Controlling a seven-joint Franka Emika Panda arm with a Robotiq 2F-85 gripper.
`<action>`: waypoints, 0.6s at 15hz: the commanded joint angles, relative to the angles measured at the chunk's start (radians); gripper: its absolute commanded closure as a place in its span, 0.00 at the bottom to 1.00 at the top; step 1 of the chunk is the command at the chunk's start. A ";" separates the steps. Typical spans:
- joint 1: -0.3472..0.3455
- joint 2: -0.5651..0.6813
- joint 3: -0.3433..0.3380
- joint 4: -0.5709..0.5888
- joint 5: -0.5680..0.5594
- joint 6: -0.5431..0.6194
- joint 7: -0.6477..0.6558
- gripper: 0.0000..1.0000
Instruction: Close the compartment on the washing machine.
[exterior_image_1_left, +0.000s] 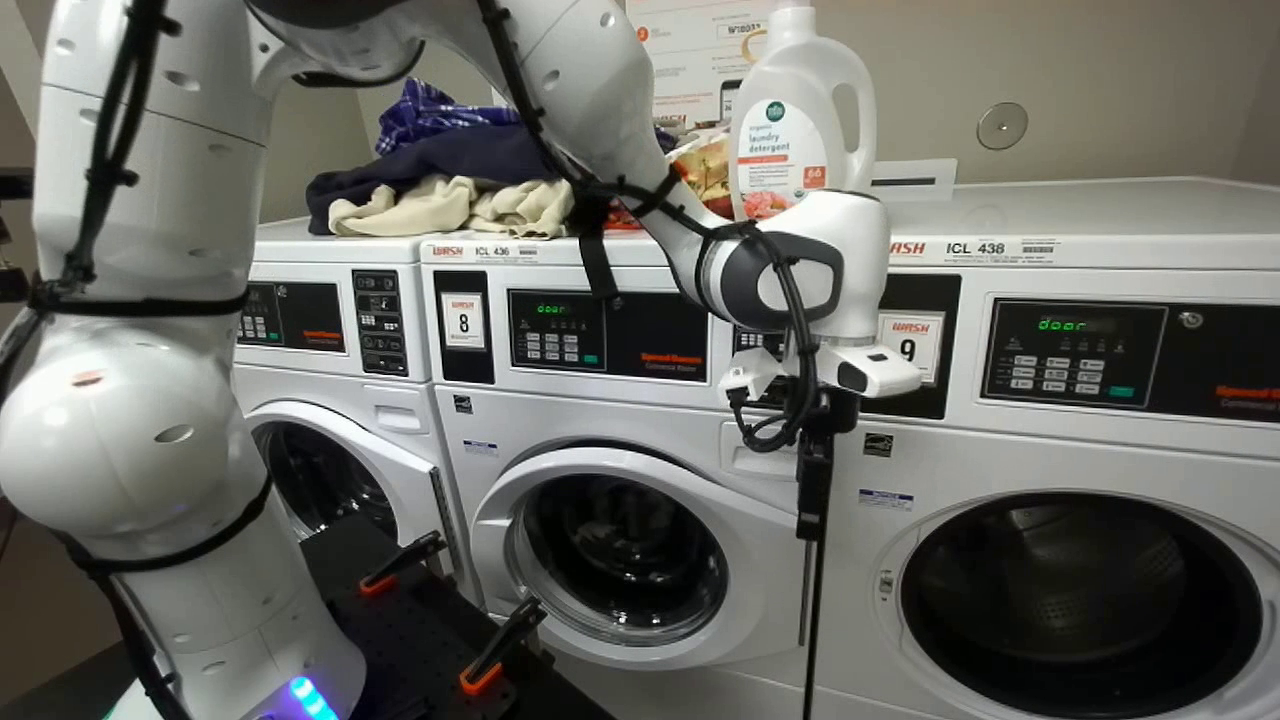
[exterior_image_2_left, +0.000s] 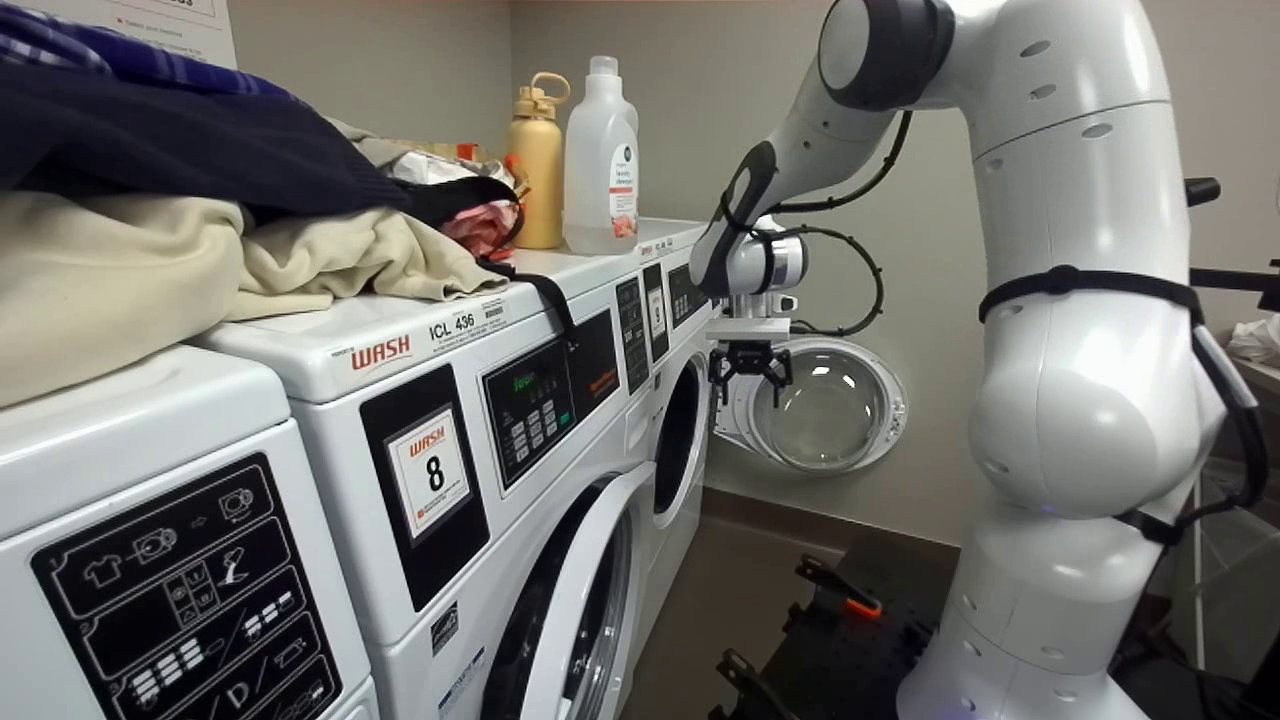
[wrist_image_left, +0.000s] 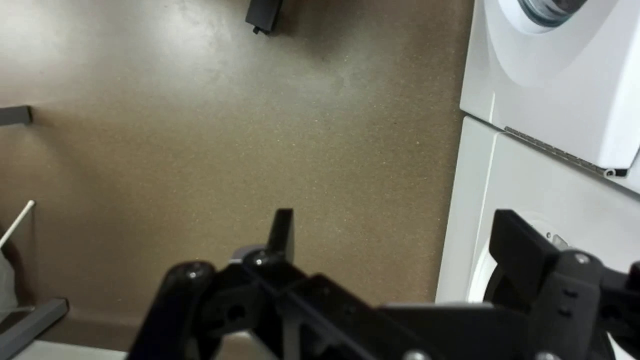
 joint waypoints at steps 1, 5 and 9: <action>0.005 -0.176 -0.009 -0.067 -0.116 -0.112 -0.106 0.00; -0.010 -0.302 0.021 -0.055 -0.190 -0.229 -0.219 0.00; -0.012 -0.410 0.056 -0.033 -0.225 -0.330 -0.326 0.00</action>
